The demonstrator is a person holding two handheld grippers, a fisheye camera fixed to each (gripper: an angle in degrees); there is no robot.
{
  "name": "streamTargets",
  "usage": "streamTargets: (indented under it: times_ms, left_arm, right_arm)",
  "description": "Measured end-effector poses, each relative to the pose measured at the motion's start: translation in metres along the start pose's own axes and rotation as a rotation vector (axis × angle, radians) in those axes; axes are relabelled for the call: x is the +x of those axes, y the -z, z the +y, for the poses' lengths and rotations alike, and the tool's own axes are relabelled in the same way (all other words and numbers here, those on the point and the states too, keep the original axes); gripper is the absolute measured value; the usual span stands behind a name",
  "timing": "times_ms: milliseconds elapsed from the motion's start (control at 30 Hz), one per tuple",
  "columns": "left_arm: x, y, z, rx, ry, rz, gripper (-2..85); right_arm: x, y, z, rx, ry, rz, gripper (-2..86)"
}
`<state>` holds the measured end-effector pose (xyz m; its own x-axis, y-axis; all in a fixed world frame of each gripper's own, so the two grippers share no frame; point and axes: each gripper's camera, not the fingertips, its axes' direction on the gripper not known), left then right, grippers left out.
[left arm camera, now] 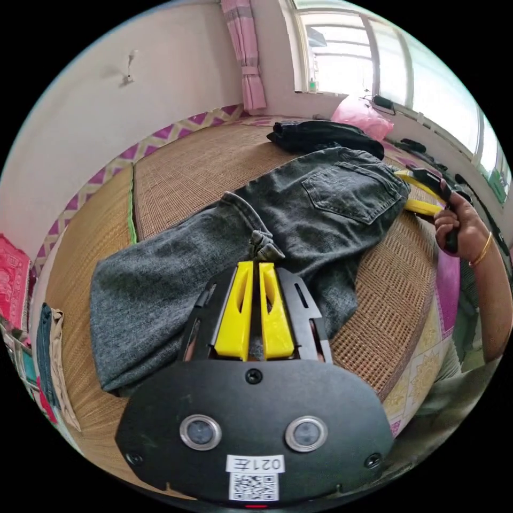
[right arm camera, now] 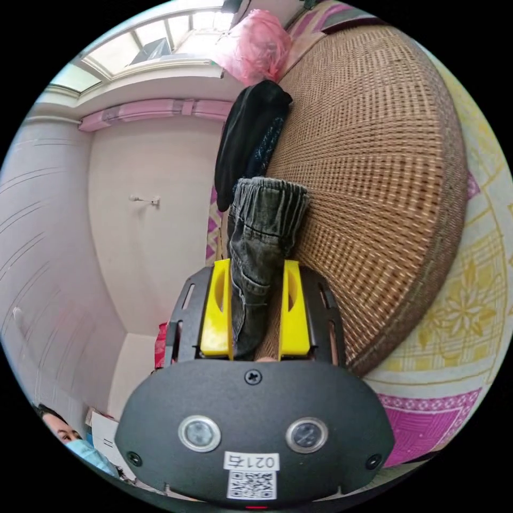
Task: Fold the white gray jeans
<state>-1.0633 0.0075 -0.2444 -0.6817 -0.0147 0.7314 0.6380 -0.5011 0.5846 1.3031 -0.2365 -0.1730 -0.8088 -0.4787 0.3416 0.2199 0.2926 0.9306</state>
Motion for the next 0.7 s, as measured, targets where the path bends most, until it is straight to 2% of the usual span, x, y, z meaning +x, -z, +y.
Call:
streamTargets:
  times_ms: [67,133,200,267,400,500,567,700]
  left_arm:
    - [-0.009,-0.006,0.016,-0.015,-0.033,-0.001,1.0]
    - [-0.032,-0.002,0.035,0.021,0.025,0.069,3.7]
    - [-0.054,0.021,0.066,0.188,0.033,0.114,7.8]
    - [-0.063,0.059,0.115,0.393,-0.003,-0.019,9.5]
    - [-0.133,0.096,0.202,0.549,0.19,0.2,8.0]
    - [-0.179,0.111,0.28,0.587,0.267,0.209,5.2]
    - [-0.203,0.11,0.331,0.554,0.306,0.19,3.8]
    - [-0.226,0.099,0.396,0.525,0.377,0.165,0.5]
  right_arm:
    - [-0.005,-0.01,0.002,-0.008,-0.014,-0.007,11.9]
    - [-0.01,-0.016,0.002,-0.026,-0.017,0.023,10.5]
    - [-0.016,-0.018,0.005,-0.039,-0.032,0.016,9.5]
    - [-0.034,-0.019,0.012,-0.049,-0.013,0.02,8.3]
    - [-0.115,-0.023,0.034,-0.048,0.162,0.055,7.2]
    - [-0.242,-0.048,0.085,-0.031,0.488,0.175,6.9]
    - [-0.352,-0.097,0.157,-0.042,0.786,0.272,6.8]
    - [-0.48,-0.205,0.313,-0.102,1.254,0.396,6.7]
